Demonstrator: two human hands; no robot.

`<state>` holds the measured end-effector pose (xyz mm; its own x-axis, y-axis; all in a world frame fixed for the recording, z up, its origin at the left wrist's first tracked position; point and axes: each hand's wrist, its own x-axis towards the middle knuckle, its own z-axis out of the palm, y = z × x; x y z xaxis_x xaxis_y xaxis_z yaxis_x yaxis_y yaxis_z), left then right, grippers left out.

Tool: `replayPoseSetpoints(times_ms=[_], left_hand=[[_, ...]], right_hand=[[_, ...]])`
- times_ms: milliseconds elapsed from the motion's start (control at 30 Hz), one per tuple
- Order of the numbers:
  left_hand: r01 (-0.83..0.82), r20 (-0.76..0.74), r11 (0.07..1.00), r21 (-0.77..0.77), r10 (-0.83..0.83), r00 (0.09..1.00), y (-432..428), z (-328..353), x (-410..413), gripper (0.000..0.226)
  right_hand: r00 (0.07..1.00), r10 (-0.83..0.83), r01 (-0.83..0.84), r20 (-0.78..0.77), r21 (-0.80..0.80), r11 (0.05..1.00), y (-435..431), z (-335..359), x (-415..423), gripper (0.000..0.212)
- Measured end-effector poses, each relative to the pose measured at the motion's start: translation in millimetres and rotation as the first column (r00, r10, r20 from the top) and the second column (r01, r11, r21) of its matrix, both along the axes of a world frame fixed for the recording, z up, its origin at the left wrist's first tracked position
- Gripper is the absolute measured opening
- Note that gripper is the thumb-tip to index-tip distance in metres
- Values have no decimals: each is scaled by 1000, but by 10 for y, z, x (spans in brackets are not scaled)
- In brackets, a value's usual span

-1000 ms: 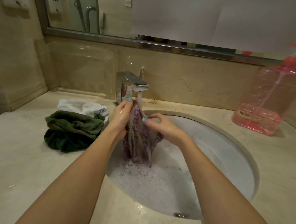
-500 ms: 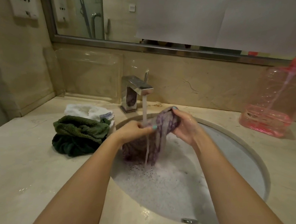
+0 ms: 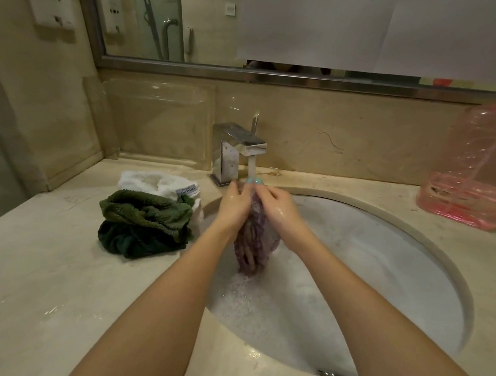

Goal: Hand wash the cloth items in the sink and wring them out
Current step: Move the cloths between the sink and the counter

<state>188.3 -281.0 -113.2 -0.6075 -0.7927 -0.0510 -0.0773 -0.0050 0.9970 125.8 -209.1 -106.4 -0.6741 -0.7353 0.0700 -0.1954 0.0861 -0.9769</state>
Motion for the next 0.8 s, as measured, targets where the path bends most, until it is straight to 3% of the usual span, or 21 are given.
replayPoseSetpoints(times_ms=[100, 233, 300, 400, 500, 567, 633, 700, 800], left_hand=[[-20, -63, 999, -26, 18, 998, 153, -2, -95, 30], [83, -74, 996, -21, -85, 994, 392, 42, -95, 30], [31, -68, 998, -46, -34, 997, 315, 59, -123, 32], [-134, -72, 989, 64, 139, 988, 75, 69, -119, 31], [-58, -48, 994, 90, 62, 997, 43, 22, -77, 31], [33, -93, 990, 138, -21, 995, 115, 89, -83, 34], [88, -192, 979, 185, -51, 980, 150, 162, -106, 33], [123, -301, 970, 209, -56, 952, 133, 157, -114, 28], [148, -394, 966, 212, -54, 917, 47, 87, -54, 18]], right_hand=[[978, -191, 192, -83, -4, 981, -105, 27, 38, 40], [899, -437, 438, 36, -36, 898, -84, 21, -82, 41], [910, -412, 414, 49, -33, 910, -102, 3, -15, 35], [962, -272, 273, 29, -49, 961, -189, -16, 163, 32], [963, -231, 236, -136, 21, 971, -151, -6, 84, 31], [946, -286, 300, -154, 72, 951, -111, -67, -138, 38], [956, -293, 291, 1, 132, 948, -26, -140, -258, 56], [953, -212, 171, 218, 195, 966, 83, -205, -354, 72], [868, 25, -117, 497, 155, 981, 294, -159, -417, 67]])
